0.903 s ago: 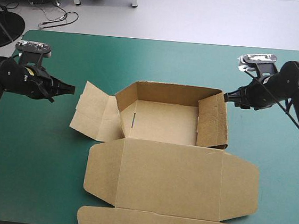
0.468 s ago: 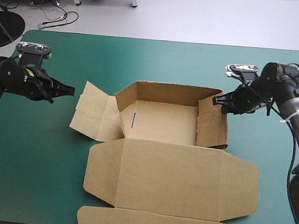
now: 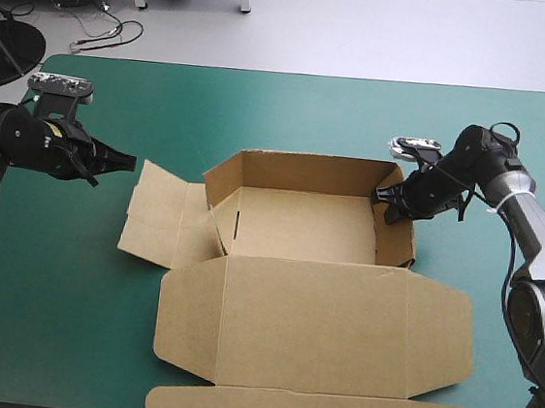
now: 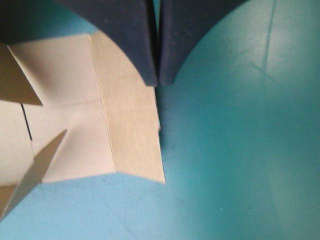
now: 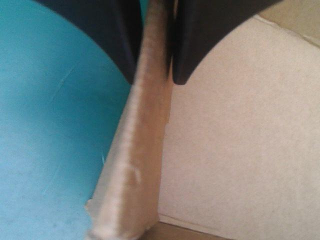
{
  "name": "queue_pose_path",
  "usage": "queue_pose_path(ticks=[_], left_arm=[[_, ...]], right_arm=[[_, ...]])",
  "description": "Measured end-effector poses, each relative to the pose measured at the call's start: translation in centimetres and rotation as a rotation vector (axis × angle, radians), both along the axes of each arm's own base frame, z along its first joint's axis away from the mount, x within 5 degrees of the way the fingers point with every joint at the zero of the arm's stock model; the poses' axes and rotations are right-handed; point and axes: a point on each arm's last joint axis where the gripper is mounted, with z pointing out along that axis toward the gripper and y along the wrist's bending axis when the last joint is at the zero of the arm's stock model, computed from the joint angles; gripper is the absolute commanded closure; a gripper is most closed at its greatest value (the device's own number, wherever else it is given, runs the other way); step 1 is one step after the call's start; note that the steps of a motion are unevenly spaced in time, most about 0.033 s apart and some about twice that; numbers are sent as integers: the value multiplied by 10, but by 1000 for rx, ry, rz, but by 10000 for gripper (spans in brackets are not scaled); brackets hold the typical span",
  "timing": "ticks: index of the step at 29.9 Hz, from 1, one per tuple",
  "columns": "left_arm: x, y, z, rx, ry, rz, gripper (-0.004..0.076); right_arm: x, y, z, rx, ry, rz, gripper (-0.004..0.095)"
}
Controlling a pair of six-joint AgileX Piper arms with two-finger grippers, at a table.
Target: Fold the box
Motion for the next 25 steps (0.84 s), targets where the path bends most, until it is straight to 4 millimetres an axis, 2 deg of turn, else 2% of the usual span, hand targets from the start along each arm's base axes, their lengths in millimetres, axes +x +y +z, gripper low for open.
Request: queue_pose_path(ticks=[8, 11, 13, 16, 21, 25], left_arm=[[14, 9, -6, 63, -34, 30, 732], [20, 20, -6, 8, -65, 82, 732], [23, 35, -6, -52, -79, 142, 732], [23, 59, -6, -129, -90, 212, 732], [19, 97, -9, -253, -101, 275, 732], [16, 116, -9, -373, -125, 272, 732]], right_arm=[[2, 6, -1, 61, 8, -14, 928], [4, 7, 4, 75, -10, -14, 928], [5, 6, 15, 88, -37, -19, 928], [4, -1, 40, 119, -98, -37, 928], [1, -25, 92, 164, -212, -78, 928], [-4, -45, 133, 204, -323, -117, 928]])
